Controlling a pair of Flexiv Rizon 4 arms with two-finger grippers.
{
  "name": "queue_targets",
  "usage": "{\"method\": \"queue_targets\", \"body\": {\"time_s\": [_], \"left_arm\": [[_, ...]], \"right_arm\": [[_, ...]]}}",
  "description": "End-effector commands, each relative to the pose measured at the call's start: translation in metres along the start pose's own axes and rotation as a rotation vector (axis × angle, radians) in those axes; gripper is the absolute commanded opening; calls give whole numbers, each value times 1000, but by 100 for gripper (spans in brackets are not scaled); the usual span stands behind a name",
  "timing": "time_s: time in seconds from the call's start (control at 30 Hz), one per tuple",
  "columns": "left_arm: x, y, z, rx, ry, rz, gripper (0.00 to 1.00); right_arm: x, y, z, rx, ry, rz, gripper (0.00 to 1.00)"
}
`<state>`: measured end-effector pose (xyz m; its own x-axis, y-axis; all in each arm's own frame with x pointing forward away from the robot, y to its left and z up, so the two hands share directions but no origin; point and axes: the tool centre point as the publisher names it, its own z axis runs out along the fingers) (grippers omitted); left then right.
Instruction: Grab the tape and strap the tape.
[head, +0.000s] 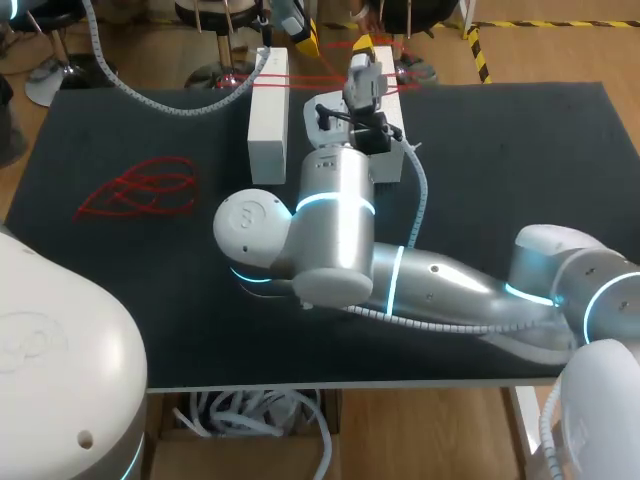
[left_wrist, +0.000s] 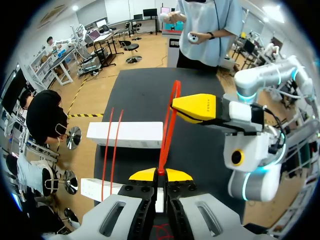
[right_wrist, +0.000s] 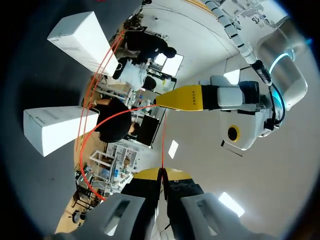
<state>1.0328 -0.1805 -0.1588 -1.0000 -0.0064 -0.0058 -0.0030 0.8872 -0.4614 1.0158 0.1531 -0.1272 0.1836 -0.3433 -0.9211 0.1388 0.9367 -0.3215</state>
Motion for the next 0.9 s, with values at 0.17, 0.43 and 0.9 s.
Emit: {"method": "queue_targets", "body": {"time_s": [0.17,0.43,0.9], "left_arm": [[0,-1,-1,-5,1,-1,0],[0,-1,-1,-5,1,-1,0],[0,-1,-1,-5,1,-1,0]], "right_arm": [[3,7,4,6,9,-12,0],[5,11,4,-2,10,-16,0],[3,9,3,-7,8,-12,0]]}}
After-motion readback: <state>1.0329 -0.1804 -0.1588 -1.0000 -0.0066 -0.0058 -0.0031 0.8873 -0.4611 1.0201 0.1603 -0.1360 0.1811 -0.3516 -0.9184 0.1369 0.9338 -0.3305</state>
